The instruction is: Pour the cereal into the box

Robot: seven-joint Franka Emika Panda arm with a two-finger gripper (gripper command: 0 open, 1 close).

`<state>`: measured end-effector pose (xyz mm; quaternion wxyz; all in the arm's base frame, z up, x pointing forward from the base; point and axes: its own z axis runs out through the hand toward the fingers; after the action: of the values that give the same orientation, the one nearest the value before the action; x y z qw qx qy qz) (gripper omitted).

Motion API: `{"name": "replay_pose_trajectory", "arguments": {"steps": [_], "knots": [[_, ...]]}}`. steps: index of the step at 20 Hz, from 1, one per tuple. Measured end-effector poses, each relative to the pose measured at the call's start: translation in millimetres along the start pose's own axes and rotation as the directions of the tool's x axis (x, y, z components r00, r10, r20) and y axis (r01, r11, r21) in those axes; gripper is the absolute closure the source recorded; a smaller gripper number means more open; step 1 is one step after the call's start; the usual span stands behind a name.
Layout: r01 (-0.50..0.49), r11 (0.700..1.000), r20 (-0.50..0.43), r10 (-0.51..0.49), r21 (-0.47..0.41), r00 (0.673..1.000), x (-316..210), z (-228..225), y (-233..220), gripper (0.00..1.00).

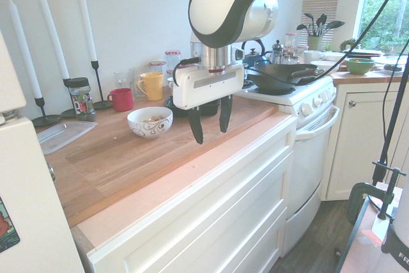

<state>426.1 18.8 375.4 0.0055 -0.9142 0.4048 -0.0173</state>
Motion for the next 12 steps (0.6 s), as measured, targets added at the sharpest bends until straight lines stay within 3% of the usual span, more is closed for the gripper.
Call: {"name": "replay_pose_trajectory", "arguments": {"steps": [6,12], "knots": [[0.012,0.999,-0.029,-0.011,0.030,1.000,10.2,-16.7,-5.8,0.00],[0.085,0.996,-0.123,-0.081,0.024,0.989,41.7,-34.8,-69.4,0.00]]}}
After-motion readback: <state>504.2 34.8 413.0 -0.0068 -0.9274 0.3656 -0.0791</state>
